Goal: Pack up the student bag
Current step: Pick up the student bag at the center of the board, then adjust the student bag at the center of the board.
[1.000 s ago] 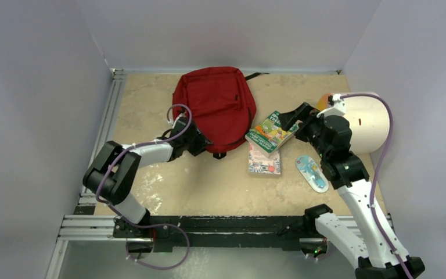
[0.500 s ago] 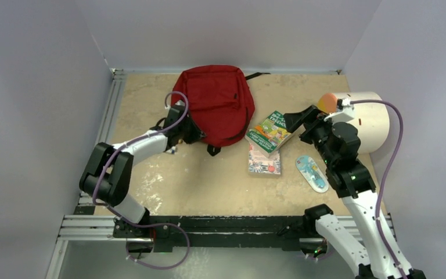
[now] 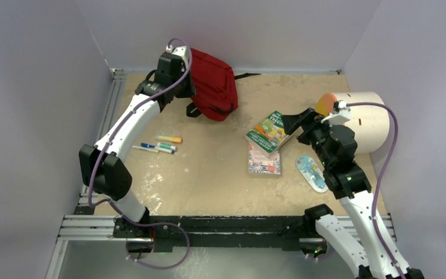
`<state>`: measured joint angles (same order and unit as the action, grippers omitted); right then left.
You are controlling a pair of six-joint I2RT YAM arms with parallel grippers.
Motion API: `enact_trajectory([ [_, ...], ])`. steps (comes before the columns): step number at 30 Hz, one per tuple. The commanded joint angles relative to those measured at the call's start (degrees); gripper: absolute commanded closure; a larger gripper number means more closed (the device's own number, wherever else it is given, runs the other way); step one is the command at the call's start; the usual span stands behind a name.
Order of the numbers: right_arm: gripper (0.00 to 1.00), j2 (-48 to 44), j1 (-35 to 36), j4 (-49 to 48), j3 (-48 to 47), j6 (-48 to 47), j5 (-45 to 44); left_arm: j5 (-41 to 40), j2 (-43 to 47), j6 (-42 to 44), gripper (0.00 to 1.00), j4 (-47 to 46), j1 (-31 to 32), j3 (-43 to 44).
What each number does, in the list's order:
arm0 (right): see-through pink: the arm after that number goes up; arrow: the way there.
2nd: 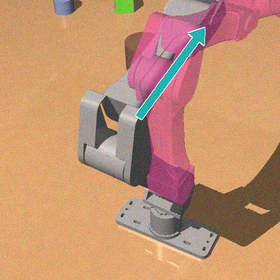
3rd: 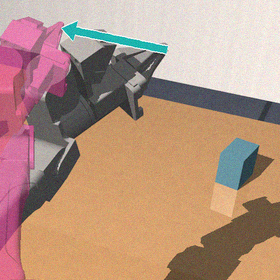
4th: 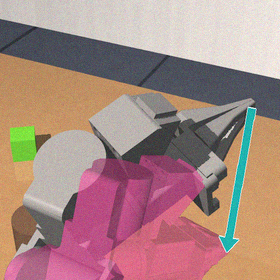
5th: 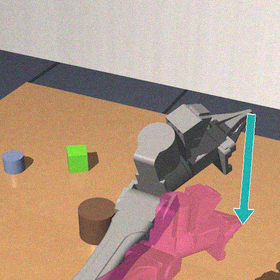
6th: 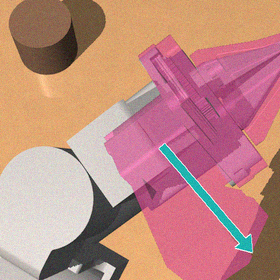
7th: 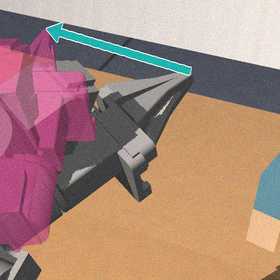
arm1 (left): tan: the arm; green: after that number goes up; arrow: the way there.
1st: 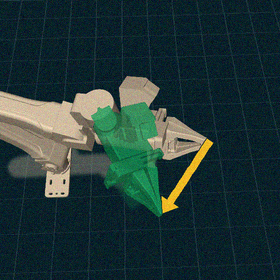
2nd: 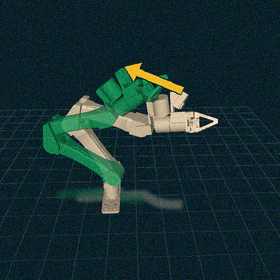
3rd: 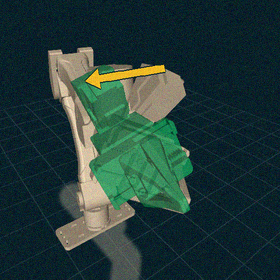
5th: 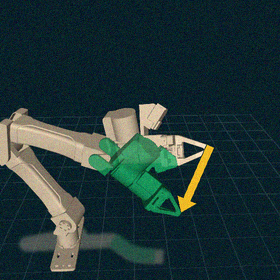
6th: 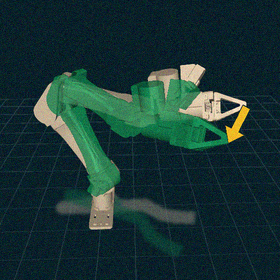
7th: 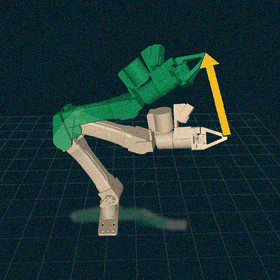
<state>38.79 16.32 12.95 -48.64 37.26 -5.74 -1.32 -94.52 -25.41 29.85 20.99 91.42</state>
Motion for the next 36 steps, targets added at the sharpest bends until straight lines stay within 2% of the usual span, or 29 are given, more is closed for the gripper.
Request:
enact_trajectory([
  [1,0.09,-0.93,-0.22,-8.88,2.74,-1.7,3.43,-2.3,-0.62,14.58,1.0,3.18,-0.6,7.12],
  [6,0.13,3.71,-0.23,-13.22,3.36,0.03,7.64,2.87,-1.57,21.04,1.0,8.71,-0.6,13.75],
  [10,0.16,8.72,0.5,-19.83,3.66,2.92,11.04,9.51,-0.01,22.67,1.0,11.2,-0.6,14.33],
  [17,0.16,25.34,7.55,-27.7,-4.06,8.0,7.0,14.28,2.29,24.28,1.0,14.87,-0.6,11.71],
  [24,0.18,46.97,7.89,-30.32,-16.23,11.09,5.24,14.1,6.51,24.75,1.0,14.58,-0.61,5.96],
  [30,0.2,65.45,7.77,-25.04,-32.26,9.08,8.21,12.05,9.44,24.82,1.0,14.34,-0.6,2.26],
  [36,0.24,80.12,6.41,-20.43,-45.18,6.84,8.57,11.59,10.32,23.98,1.0,14.23,-0.6,1.31],
])
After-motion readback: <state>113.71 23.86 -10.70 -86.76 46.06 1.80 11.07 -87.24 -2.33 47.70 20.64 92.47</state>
